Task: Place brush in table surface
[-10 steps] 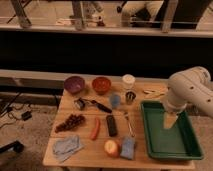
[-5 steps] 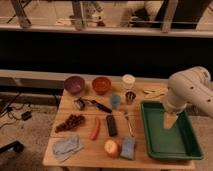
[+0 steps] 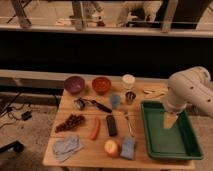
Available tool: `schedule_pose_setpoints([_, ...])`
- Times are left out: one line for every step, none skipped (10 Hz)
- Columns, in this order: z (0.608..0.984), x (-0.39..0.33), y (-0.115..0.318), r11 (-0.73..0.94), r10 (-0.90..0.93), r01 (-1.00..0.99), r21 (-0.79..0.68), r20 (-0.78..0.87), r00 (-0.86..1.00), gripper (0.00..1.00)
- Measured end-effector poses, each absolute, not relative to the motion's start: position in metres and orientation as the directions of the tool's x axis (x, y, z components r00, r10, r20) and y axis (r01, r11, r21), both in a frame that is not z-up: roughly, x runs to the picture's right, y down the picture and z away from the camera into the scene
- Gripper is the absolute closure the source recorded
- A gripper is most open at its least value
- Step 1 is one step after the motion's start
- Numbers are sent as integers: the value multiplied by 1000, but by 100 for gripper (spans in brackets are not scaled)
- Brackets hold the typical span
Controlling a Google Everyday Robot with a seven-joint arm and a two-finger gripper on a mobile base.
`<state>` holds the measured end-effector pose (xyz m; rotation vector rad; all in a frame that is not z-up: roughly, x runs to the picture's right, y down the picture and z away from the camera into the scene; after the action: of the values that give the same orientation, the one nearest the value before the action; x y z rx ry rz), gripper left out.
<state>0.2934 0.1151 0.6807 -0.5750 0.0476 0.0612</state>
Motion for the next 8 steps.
schedule_pose_setpoints([681,293,115,837,44,-71,-542,-62,997,20])
schedule_pose_setpoints([681,293,115,838,44,-71,-542,-62,997,20])
schedule_pose_setpoints([681,293,114,838,46,-71,-541,-60,997,20])
schedule_pose_setpoints([686,289,113,838,53,-71,-541,-49,997,20])
schedule_pose_setpoints([690,277,111,836,63,-68,-545,-28,998,20])
schedule_pose_setpoints([692,268,109,834,70,-65,-547,-12,997,20])
schedule_pose_setpoints([694,258,108,833,80,-65,-550,4,997,20])
schedule_pose_setpoints([696,244,106,831,84,-56,-553,25,996,20])
